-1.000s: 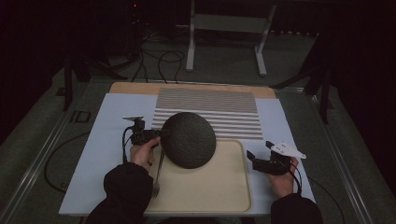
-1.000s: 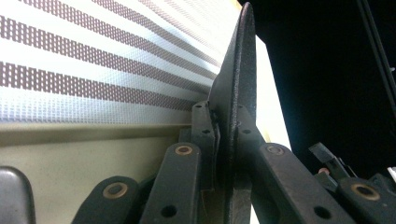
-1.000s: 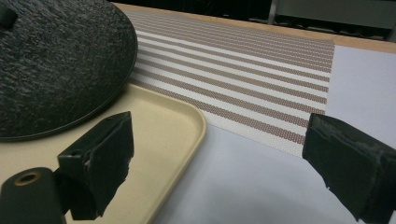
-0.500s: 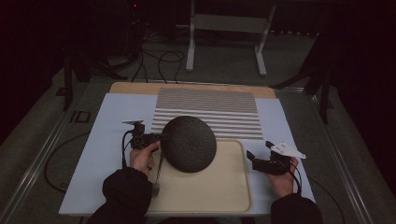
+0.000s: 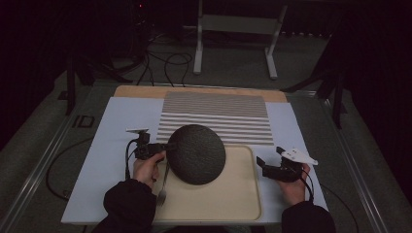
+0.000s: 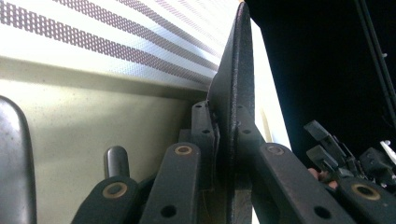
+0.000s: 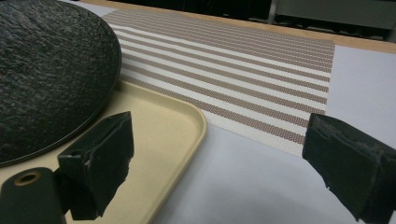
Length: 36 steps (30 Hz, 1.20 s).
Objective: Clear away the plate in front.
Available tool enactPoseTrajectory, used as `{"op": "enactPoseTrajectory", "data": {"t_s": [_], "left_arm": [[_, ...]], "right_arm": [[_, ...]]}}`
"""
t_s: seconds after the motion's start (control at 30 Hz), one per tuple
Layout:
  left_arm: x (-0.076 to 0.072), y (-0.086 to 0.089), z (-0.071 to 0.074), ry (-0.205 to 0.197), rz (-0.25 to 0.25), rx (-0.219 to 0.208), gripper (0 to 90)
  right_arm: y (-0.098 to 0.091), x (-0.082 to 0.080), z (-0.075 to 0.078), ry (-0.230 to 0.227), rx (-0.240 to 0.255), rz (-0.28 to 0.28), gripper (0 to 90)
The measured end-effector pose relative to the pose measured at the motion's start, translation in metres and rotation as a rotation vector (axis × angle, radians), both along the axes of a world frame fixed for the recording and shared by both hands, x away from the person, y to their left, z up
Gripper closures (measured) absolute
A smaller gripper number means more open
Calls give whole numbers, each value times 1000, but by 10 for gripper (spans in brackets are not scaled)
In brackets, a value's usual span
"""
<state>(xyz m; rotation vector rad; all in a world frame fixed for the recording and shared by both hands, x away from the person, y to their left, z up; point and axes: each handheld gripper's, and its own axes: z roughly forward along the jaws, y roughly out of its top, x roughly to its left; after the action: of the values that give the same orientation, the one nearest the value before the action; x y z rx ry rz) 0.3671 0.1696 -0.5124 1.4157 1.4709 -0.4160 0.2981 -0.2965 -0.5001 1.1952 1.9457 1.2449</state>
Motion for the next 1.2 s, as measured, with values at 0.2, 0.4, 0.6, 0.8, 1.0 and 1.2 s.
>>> {"op": "enactPoseTrajectory", "data": {"t_s": [0.2,0.4,0.6,0.8,1.0,1.2], "left_arm": [[-5,1,1,-1,-12,6,839],[-10,1,1,-2,-18,9,840],[-14,0,1,-3,-29,15,842],[-18,-1,3,-14,-38,27,842],[-21,-2,2,-13,-54,24,845],[-25,-4,3,-14,-72,22,843]], "right_arm": [[1,0,0,0,-1,2,91],[1,0,0,0,-3,1,91],[1,0,0,0,-3,2,91],[1,0,0,1,-4,1,91],[1,0,0,2,-6,2,91],[1,0,0,1,-4,2,91]]}}
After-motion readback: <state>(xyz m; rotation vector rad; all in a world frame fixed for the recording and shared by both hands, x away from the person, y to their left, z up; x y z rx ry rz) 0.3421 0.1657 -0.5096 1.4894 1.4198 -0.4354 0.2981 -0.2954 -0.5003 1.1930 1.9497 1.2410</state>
